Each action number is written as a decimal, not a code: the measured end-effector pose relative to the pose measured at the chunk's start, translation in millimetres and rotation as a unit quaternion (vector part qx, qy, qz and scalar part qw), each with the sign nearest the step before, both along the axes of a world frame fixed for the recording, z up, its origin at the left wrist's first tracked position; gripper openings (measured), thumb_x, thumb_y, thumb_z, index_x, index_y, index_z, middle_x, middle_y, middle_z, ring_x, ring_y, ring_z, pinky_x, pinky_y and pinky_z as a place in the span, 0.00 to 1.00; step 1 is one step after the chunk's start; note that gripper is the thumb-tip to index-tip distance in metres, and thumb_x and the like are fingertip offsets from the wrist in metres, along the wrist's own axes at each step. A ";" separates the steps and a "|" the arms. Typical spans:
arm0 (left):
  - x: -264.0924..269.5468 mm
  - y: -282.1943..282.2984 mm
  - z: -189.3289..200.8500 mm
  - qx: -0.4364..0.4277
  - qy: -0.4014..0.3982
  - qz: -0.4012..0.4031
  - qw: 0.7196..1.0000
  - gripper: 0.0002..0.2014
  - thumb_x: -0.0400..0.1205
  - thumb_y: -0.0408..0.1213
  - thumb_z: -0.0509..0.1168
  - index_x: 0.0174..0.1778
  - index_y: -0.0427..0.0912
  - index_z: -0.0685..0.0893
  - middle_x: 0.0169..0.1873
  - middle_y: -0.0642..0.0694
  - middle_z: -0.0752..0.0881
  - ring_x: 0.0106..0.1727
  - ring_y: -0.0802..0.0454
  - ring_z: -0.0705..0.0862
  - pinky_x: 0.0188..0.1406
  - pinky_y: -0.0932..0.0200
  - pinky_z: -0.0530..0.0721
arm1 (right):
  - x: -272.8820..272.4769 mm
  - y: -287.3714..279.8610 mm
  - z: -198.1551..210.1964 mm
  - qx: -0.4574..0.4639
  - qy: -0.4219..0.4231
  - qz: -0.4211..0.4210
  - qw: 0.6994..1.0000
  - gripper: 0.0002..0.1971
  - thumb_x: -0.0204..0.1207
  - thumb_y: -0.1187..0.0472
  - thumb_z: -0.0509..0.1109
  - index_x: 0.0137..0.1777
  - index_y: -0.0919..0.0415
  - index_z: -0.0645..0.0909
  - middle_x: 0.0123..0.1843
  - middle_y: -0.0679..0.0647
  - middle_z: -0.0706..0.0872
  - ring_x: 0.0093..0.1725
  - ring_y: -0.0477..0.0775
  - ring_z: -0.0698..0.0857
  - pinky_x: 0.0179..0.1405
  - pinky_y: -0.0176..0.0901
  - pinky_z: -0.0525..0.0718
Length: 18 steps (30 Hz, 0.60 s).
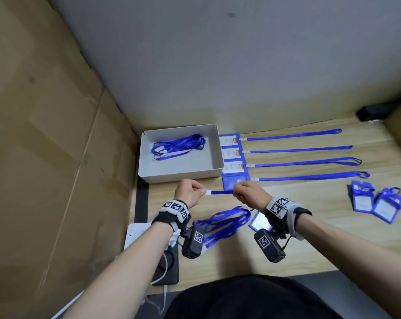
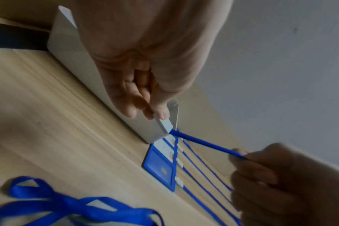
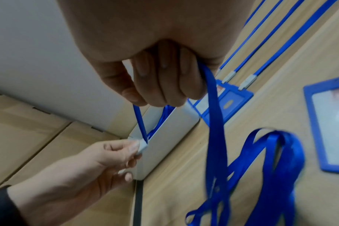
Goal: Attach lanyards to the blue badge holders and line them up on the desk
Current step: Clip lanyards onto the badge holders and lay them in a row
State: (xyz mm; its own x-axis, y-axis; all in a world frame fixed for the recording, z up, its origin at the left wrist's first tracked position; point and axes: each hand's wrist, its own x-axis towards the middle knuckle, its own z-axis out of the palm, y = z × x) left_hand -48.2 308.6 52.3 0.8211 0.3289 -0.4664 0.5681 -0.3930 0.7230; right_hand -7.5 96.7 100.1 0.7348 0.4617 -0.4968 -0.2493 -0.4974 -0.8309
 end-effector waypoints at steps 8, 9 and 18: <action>11.3 -39.2 -29.9 0.117 0.081 -0.056 0.988 0.08 0.79 0.38 0.70 0.48 0.41 0.93 0.50 0.41 0.91 0.56 0.38 0.87 0.47 0.59 0.79 | 14.8 -86.4 14.1 -0.115 -0.061 -0.056 0.990 0.13 0.58 0.51 0.62 0.22 0.55 0.64 0.26 0.56 0.64 0.31 0.55 0.59 0.33 0.50 0.58; 13.1 -43.9 -32.0 0.123 0.089 -0.062 0.986 0.08 0.79 0.38 0.69 0.48 0.42 0.93 0.51 0.41 0.91 0.56 0.37 0.86 0.48 0.58 0.80 | 17.7 -99.8 13.8 -0.126 -0.069 -0.065 0.987 0.13 0.58 0.50 0.62 0.23 0.56 0.64 0.27 0.56 0.64 0.32 0.55 0.59 0.34 0.51 0.58; 28.8 -106.3 -32.2 -0.022 0.089 -0.035 0.995 0.06 0.76 0.29 0.73 0.33 0.39 0.89 0.28 0.40 0.87 0.24 0.50 0.82 0.33 0.59 0.85 | 58.8 -226.9 -15.2 -0.338 -0.047 -0.018 0.940 0.16 0.71 0.49 0.60 0.33 0.55 0.85 0.32 0.52 0.87 0.36 0.57 0.85 0.35 0.48 0.79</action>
